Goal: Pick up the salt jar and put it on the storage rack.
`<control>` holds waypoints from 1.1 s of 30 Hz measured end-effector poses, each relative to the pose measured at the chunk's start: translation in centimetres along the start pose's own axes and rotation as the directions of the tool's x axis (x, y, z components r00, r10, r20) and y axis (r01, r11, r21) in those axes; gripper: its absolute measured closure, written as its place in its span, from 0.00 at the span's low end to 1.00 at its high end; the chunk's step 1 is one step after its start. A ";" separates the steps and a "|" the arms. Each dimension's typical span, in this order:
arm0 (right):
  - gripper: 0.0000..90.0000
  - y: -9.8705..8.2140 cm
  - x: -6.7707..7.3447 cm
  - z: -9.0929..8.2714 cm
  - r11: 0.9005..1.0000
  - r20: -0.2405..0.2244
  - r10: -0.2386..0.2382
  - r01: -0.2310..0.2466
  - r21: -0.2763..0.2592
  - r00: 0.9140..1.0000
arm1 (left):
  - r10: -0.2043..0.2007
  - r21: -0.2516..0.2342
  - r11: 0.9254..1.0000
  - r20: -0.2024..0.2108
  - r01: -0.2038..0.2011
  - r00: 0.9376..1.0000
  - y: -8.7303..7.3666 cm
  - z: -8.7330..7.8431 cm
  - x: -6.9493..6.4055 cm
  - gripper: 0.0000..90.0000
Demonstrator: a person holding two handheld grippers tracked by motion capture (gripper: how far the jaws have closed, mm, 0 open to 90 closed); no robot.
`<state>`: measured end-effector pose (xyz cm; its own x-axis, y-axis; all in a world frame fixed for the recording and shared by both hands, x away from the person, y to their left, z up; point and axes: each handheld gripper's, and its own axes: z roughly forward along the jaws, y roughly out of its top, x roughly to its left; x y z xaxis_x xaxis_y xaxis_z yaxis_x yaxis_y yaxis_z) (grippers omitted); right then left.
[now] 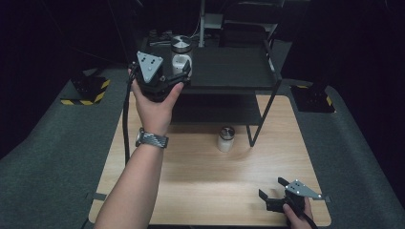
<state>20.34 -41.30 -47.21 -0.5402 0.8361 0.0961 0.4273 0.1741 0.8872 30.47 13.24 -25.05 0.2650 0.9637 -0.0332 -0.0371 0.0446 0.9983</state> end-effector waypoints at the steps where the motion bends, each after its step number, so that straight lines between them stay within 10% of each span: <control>1: 0.00 0.0 0.0 0.0 1.000 0.000 -0.002 0.002 -0.001 1.000 | 0.004 0.001 1.000 0.001 -0.004 1.000 -0.1 -0.3 0.1 0.00; 33: 0.00 0.1 0.2 0.1 1.000 0.004 -0.011 0.011 0.005 1.000 | 0.014 0.001 1.000 0.080 -0.015 0.997 -8.3 -9.8 2.1 0.00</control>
<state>20.33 -41.09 -47.14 -0.5421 0.8361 0.0842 0.4246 0.1861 0.8861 21.92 17.46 -33.89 0.3404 0.9402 -0.0150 -0.0395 0.0302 0.9988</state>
